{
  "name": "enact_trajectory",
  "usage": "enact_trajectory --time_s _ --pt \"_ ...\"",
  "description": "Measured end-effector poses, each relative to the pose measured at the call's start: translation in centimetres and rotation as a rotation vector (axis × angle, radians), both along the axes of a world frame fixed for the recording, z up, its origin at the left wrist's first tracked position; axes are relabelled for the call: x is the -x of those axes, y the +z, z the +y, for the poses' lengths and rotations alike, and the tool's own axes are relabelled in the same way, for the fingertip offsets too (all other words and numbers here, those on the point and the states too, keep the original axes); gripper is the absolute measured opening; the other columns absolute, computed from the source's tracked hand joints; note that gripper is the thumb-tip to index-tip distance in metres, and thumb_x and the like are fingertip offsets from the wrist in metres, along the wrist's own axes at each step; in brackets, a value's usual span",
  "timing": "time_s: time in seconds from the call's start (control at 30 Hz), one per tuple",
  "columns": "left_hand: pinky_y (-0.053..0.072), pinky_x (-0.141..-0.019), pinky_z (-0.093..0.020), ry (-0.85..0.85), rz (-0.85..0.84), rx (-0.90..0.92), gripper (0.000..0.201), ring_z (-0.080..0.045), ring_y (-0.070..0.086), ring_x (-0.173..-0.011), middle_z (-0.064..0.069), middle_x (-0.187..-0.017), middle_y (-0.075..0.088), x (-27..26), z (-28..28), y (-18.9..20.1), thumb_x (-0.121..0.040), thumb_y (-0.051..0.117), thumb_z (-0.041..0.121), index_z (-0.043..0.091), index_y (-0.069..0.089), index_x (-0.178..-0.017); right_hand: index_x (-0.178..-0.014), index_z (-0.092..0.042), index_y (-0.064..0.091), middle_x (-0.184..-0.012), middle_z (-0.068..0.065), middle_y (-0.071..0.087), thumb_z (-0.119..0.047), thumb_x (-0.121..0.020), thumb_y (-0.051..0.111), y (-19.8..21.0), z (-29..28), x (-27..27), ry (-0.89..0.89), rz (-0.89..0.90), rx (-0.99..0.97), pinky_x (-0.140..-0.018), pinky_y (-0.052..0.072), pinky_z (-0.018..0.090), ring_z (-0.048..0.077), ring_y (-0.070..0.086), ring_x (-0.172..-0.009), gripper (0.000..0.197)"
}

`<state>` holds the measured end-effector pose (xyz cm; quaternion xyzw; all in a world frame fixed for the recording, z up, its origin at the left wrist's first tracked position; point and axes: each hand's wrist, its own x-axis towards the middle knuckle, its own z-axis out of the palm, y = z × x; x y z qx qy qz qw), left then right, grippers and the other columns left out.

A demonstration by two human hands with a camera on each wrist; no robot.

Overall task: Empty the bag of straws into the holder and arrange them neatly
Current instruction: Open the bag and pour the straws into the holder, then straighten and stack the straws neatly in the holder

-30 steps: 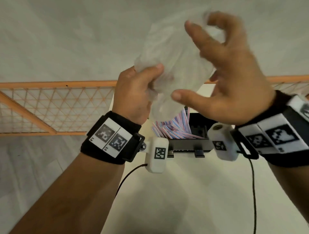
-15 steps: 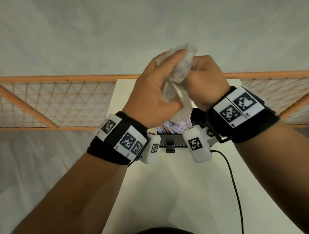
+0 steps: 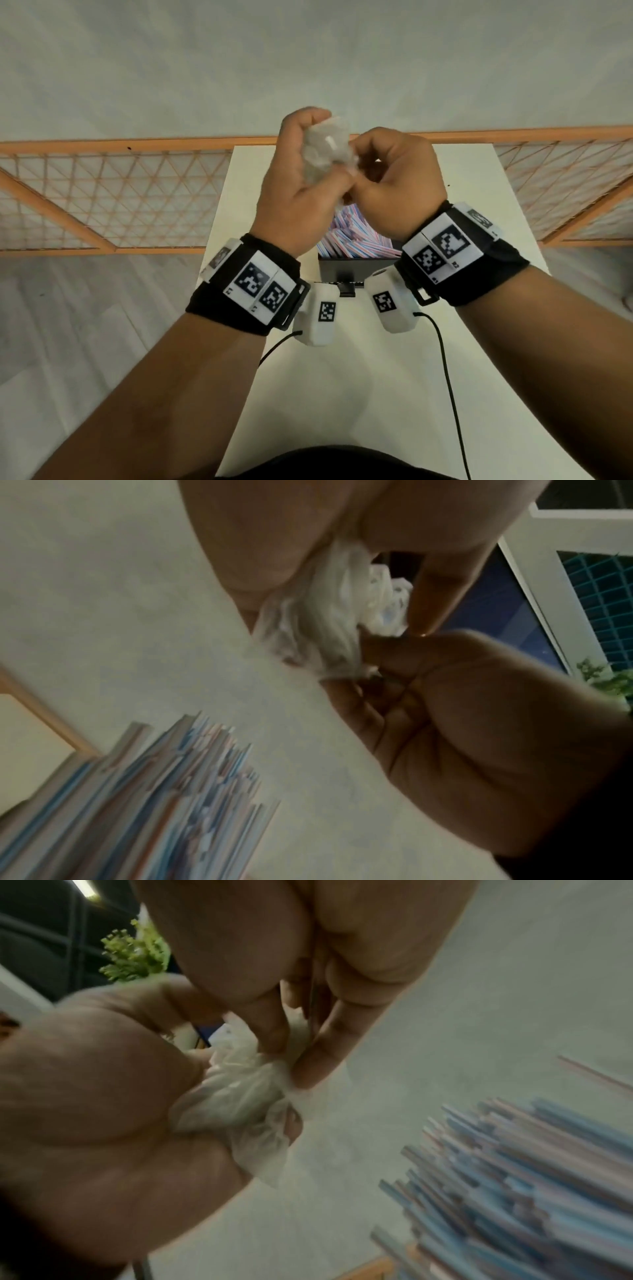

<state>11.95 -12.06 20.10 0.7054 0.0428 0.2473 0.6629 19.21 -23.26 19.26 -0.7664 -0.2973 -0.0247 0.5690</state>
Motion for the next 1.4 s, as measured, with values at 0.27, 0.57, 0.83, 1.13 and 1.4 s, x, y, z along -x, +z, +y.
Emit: enact_trajectory --time_s 0.27,0.57,0.83,1.13,1.4 --pt "0.04 -0.057 -0.026 0.699 0.189 0.296 0.019 -0.011 0.046 -0.061 0.005 -0.075 0.047 -0.8 4.8 -5.0 -0.079 0.051 0.006 0.023 0.045 -0.072 -0.074 -0.016 0.059 -0.066 -0.002 0.064 -0.029 -0.069 0.075 -4.5 -4.6 -0.4 -0.026 0.03 0.355 -0.061 0.049 0.027 0.019 0.061 -0.061 0.021" --pt "0.049 -0.09 -0.041 0.685 0.717 0.252 0.03 -0.033 0.059 -0.103 -0.016 -0.112 0.064 0.3 6.0 -13.9 -0.091 0.053 0.027 0.006 0.062 -0.111 -0.101 -0.018 0.052 -0.1 0.003 0.054 -0.016 -0.078 0.068 -12.0 -7.0 -0.7 -0.035 -0.045 1.064 -0.076 0.043 0.034 0.029 0.053 -0.096 0.029" --pt "0.047 -0.078 -0.033 0.502 0.964 -0.209 0.033 -0.036 0.064 -0.106 -0.009 -0.12 0.066 1.8 5.9 -16.8 -0.087 0.063 0.01 0.016 0.068 -0.119 -0.095 -0.017 0.05 -0.1 0.006 0.06 -0.01 -0.086 0.06 -12.4 -6.5 0.3 -0.042 -0.07 1.121 -0.071 0.036 0.033 0.032 0.055 -0.098 0.015" --pt "0.044 -0.074 -0.036 0.307 1.029 -0.535 0.028 -0.034 0.053 -0.08 -0.014 -0.121 0.045 4.6 5.3 -20.2 -0.087 0.06 0.005 0.01 0.057 -0.114 -0.1 -0.021 0.048 -0.108 0.0 0.06 -0.013 -0.086 0.054 -12.8 -7.5 4.9 0.073 -0.064 1.154 -0.072 0.032 0.032 0.029 0.051 -0.1 0.017" --pt "0.046 -0.098 -0.048 0.189 1.282 -0.79 0.069 -0.036 0.048 -0.125 -0.009 -0.133 0.053 5.0 5.9 -20.4 -0.09 0.061 0.046 0.02 0.03 -0.146 -0.092 -0.025 0.038 -0.104 0.001 0.058 -0.012 -0.088 0.055 -11.8 -7.4 4.9 0.11 -0.021 1.119 -0.072 0.031 0.029 0.026 0.051 -0.098 0.022"
